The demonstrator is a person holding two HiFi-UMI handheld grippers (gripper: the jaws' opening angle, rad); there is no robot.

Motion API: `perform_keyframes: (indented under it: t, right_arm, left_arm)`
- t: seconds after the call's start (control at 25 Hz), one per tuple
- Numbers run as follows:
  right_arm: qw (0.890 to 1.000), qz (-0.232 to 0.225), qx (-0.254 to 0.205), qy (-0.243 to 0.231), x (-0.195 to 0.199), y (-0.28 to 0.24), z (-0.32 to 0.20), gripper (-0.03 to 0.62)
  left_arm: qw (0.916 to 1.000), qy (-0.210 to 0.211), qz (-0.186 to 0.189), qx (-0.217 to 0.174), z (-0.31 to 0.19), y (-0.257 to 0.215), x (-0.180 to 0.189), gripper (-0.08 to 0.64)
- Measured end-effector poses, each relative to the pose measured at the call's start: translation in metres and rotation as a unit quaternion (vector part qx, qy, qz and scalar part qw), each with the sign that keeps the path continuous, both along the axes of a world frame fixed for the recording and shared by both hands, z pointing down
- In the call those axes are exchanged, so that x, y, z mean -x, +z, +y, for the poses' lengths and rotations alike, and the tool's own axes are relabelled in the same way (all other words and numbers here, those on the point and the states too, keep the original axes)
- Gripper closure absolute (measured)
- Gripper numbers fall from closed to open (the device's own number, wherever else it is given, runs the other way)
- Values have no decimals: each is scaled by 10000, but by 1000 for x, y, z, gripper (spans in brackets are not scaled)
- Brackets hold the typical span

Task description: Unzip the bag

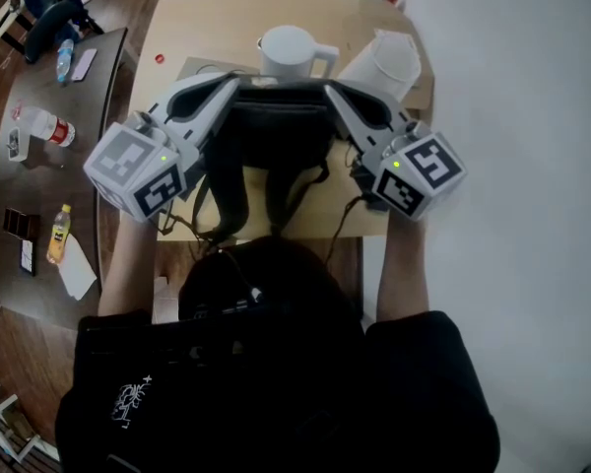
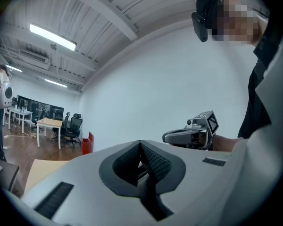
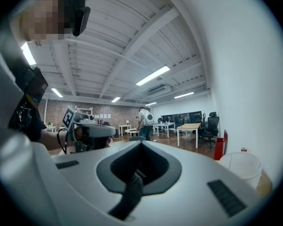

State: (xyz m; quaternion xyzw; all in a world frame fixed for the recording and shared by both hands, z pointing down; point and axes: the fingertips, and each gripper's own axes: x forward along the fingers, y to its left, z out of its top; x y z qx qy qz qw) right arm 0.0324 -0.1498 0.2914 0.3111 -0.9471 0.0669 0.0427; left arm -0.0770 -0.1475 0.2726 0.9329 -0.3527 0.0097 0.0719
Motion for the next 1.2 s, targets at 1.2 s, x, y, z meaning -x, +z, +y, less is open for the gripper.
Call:
perform_keyframes:
  t: [1.2]
  right_arm:
    - [9998,170,20,33,0,1,1,584]
  left_arm:
    - [9999,-117,-19,48,-5,13,5,560]
